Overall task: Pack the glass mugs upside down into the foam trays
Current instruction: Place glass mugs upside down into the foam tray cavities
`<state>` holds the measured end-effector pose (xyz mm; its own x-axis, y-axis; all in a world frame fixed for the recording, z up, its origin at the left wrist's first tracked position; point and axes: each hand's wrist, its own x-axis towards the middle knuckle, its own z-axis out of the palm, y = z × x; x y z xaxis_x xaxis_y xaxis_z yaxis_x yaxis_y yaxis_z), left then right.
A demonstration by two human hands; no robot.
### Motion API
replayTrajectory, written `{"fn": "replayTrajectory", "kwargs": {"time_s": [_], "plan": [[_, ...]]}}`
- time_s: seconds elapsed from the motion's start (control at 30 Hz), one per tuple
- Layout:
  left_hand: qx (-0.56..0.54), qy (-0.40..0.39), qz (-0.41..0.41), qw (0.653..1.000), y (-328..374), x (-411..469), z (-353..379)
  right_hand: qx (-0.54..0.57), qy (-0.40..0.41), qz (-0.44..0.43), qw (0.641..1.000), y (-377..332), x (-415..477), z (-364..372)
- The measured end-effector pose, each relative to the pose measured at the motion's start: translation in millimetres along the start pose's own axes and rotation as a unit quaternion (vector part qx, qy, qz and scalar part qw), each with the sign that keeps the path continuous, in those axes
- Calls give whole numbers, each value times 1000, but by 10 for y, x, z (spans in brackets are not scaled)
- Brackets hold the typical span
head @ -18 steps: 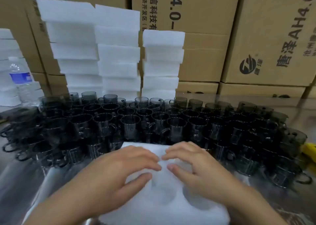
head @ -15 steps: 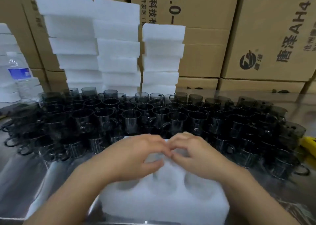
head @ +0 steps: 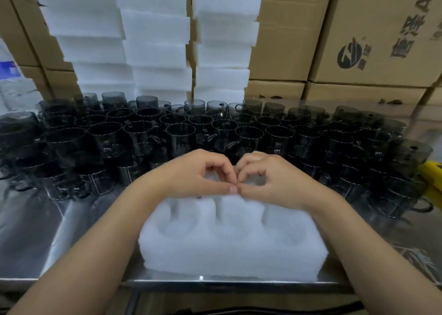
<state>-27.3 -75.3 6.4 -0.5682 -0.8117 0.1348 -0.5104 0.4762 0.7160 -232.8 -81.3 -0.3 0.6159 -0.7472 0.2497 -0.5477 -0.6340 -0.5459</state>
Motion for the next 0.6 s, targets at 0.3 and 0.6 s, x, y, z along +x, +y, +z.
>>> {"fn": "replayTrajectory", "kwargs": {"time_s": [0.3, 0.6], "plan": [[-17, -15, -6, 1000, -42, 22, -7, -24, 36, -34, 998, -38, 8, -41], [-37, -12, -18, 999, -61, 32, 7, -325, 221, 15, 919, 62, 325, -211]]}}
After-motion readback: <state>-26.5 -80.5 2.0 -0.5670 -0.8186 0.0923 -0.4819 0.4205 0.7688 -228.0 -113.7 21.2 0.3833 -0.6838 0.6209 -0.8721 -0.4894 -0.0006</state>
